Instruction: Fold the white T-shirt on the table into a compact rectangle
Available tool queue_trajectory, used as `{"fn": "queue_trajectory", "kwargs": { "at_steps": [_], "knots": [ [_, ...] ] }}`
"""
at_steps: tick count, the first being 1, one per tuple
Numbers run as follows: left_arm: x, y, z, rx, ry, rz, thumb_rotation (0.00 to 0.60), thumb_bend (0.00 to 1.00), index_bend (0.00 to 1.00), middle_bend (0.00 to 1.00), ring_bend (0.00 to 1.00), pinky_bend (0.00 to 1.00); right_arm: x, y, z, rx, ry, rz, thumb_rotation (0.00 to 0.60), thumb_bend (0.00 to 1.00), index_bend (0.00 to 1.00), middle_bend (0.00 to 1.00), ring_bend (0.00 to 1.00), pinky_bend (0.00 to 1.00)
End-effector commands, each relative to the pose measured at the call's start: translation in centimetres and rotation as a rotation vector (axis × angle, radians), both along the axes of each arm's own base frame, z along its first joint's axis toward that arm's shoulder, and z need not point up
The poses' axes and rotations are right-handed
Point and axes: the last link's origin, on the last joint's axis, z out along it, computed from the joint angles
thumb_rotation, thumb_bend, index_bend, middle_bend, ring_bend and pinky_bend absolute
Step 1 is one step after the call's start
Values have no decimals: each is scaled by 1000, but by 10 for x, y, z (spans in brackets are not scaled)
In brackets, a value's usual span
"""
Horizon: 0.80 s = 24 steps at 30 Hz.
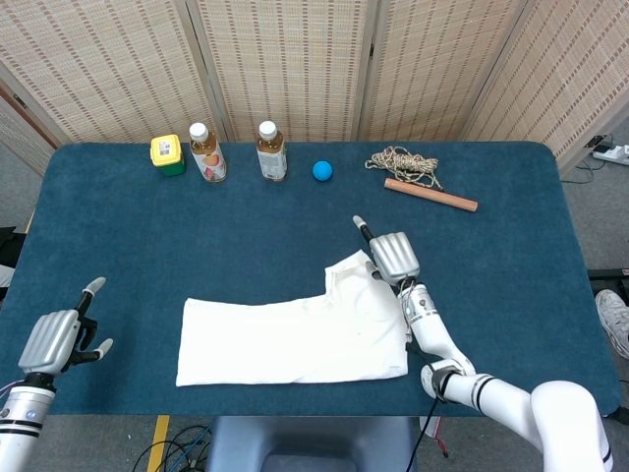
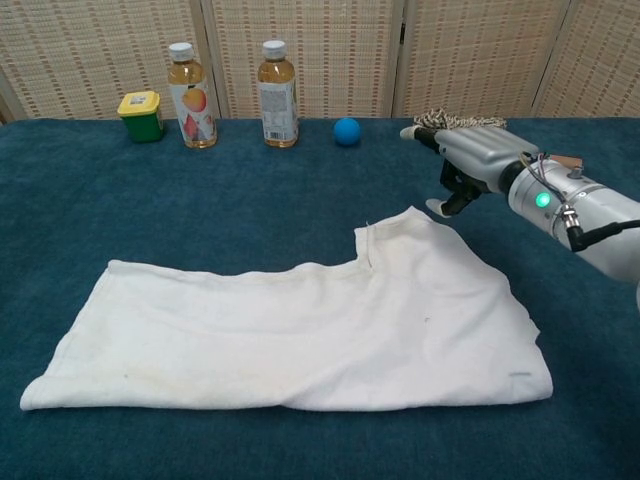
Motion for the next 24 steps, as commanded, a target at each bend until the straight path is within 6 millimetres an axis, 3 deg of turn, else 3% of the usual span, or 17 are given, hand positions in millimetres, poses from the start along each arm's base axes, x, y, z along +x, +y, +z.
{"fn": "queue_trajectory", "kwargs": {
  "at_steps": [1,7,13,18,24],
  "knots": [
    [1,0,0,0,1,-4,600,295,0,907,894,1000,-1,-4,5,-17,-6,-13,600,387,0,934,946,959],
    [2,1,1,2,2,-10,600,294,0,907,894,1000,0,5,10,2,-37,2,600,389,0,934,946,959],
    [5,1,-3,-16,6,-19,600,295,0,907,894,1000,-9,19,1,81,2,-7,600,383,1,934,945,959],
    [3,1,-4,-19,10,-14,600,295,0,907,894,1000,-14,17,-8,130,38,-43,600,372,129,934,945,959],
    [1,1,-6,-24,15,-5,600,295,0,907,894,1000,-10,4,-14,154,63,-83,600,443,253,934,945,959]
  ]
}}
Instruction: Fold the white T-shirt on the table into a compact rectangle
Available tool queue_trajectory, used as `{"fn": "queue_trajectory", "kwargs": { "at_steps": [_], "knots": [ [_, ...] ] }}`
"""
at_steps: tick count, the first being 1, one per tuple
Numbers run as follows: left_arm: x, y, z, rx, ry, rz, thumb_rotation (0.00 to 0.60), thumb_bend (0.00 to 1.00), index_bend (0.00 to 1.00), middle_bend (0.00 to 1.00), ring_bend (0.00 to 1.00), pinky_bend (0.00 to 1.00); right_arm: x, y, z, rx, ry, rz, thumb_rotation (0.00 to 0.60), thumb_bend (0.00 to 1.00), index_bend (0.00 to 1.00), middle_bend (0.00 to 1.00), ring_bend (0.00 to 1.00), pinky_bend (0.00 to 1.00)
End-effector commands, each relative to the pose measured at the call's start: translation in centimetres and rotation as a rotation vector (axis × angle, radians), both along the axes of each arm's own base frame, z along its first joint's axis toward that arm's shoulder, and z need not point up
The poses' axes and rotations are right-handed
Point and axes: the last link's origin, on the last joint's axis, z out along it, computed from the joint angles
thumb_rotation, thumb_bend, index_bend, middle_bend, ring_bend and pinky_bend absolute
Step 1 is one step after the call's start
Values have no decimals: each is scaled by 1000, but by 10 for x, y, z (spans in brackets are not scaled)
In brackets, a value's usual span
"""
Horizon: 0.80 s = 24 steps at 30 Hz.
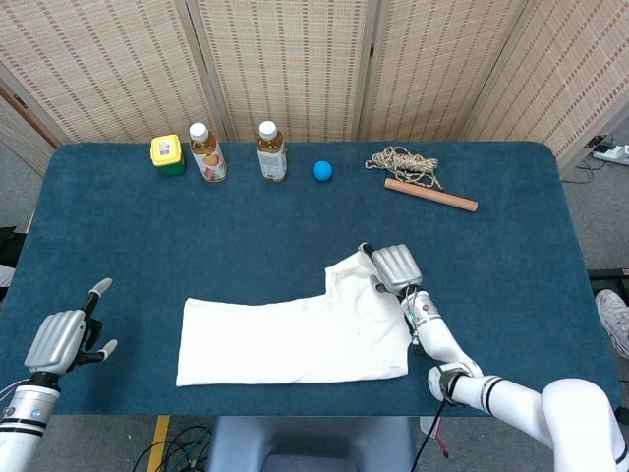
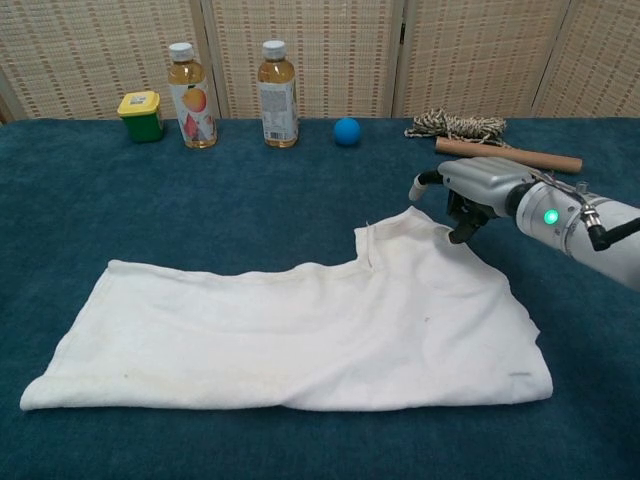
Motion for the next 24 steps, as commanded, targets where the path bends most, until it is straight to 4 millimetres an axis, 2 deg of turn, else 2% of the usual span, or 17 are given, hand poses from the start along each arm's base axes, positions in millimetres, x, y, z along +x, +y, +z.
{"fn": "queue_trajectory", "kwargs": {
  "at_steps": [1,9,15,24],
  "knots": [
    [-1,0,0,2,0,2,600,295,0,907,894,1000,4,-8,-5,10,18,-17,600,446,261,934,945,960],
    [-4,-1,1,5,5,14,600,295,0,907,895,1000,9,-17,-14,10,43,-37,600,447,266,934,945,959],
    [-5,-1,1,4,4,15,600,295,0,907,894,1000,14,-21,-13,-1,42,-32,600,447,267,934,945,960],
    [-4,-1,2,4,3,13,600,294,0,907,894,1000,10,-19,-17,16,69,-48,600,445,293,934,945,959]
  ]
}}
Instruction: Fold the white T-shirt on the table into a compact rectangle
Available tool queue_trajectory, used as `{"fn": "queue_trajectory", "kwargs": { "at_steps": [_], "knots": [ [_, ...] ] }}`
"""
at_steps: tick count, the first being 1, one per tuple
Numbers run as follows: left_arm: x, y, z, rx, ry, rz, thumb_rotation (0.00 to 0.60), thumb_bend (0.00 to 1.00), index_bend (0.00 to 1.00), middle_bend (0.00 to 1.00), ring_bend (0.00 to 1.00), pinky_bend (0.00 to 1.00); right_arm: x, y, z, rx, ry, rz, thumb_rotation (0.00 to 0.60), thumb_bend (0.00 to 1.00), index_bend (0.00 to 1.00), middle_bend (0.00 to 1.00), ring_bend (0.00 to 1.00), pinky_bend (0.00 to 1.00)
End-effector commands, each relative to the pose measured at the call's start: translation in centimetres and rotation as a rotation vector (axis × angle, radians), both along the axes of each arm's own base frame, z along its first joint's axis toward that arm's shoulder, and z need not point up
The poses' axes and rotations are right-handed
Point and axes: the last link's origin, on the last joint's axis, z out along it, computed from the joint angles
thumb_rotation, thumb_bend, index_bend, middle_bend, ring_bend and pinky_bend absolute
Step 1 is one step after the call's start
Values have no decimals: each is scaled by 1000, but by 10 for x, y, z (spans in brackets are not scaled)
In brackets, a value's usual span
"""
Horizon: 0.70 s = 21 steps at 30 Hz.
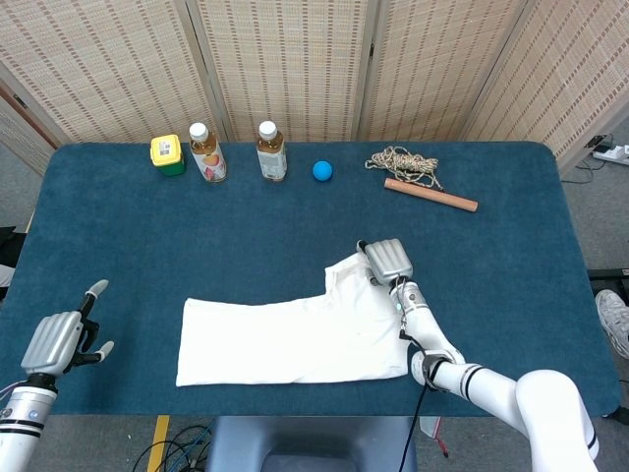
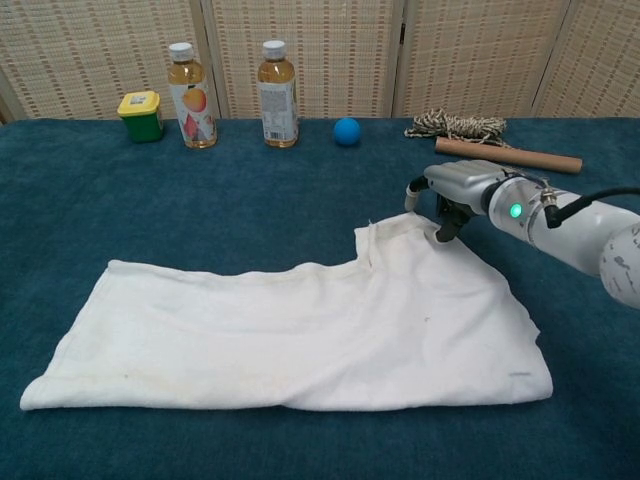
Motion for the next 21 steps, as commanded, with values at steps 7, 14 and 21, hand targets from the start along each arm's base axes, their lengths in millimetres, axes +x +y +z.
{"fn": "queue_trajectory", "kwargs": {
  "at_steps": [7,14,21],
  "knots": [
    [0,0,2,6,0,2,600,295,0,907,894,1000,1,1,0,0,-3,4,600,444,425,934,945,960],
    [-1,-1,1,5,-1,3,600,295,0,907,895,1000,-1,6,0,2,-24,7,600,458,542,940,945,959],
    [-2,-2,3,13,-5,2,600,295,0,907,894,1000,-3,22,14,-34,-97,51,600,525,595,952,945,960]
  ]
}}
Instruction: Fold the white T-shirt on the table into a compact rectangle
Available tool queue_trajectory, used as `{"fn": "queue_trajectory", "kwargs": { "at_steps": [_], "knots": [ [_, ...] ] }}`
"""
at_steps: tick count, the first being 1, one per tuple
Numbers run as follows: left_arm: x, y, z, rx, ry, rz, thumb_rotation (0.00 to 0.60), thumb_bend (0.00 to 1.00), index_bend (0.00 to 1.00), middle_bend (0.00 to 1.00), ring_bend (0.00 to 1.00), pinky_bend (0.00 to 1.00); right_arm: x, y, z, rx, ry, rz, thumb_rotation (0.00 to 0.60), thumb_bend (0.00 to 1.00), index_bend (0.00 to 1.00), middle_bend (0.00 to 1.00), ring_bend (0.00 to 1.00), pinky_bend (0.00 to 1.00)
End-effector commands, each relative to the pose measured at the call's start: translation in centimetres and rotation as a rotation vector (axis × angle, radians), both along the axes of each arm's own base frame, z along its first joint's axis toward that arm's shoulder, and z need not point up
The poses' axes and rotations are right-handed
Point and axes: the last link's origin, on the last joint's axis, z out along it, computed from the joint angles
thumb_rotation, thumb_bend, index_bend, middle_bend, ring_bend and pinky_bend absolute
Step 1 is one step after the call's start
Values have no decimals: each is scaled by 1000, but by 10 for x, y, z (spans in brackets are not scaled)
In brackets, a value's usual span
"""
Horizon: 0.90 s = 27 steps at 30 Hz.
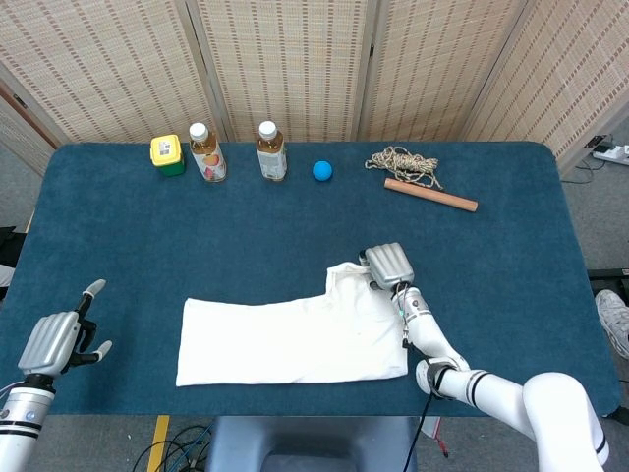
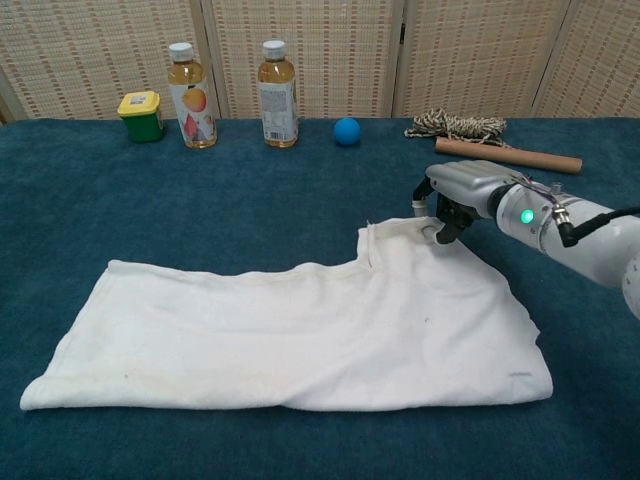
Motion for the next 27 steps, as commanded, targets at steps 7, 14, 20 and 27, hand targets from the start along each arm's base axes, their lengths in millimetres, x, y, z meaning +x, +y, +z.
{"fn": "queue_trajectory", "kwargs": {
  "at_steps": [7,14,20,27],
  "knots": [
    [-1,-1,1,5,-4,-1,600,295,0,907,894,1000,-10,39,26,-28,-87,90,600,566,612,955,945,959],
    [0,-2,0,2,-5,-6,600,295,0,907,895,1000,-25,76,31,16,-91,150,600,572,615,958,945,960],
    [0,-2,0,-2,-4,-8,600,295,0,907,894,1000,-35,95,30,53,-60,187,600,572,615,958,945,959],
    [1,-2,-1,-5,-2,-8,600,295,0,907,894,1000,-45,106,34,77,-25,214,600,574,615,958,946,960]
  ]
}}
